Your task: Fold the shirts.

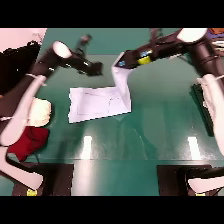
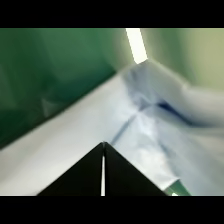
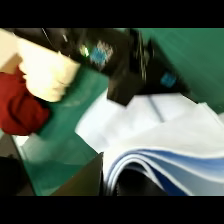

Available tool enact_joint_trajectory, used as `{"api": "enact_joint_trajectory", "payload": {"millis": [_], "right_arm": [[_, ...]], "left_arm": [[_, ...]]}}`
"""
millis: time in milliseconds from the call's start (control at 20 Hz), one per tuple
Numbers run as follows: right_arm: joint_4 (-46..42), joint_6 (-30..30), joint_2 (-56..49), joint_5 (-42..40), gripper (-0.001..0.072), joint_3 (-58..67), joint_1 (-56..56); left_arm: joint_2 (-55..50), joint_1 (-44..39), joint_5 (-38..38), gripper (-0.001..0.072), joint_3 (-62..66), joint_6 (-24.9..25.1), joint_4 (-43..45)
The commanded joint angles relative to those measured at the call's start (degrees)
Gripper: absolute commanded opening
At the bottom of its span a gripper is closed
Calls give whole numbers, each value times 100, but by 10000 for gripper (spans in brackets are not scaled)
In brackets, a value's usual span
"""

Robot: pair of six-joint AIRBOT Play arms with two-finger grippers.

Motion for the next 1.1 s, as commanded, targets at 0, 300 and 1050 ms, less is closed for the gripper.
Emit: {"api": "enact_joint_trajectory", "payload": {"millis": [0,300,1050], "right_arm": [[673,-334,-581,-1084,58,7,887],[605,-1027,-1419,-1624,445,4,1908],[-114,-210,-24,-413,622,-2981,-1596]], "left_arm": [[984,1021,-498,23,11,42,800],[1915,2124,-813,23,11,42,870],[1943,1943,-1156,23,9,188,636]]}}
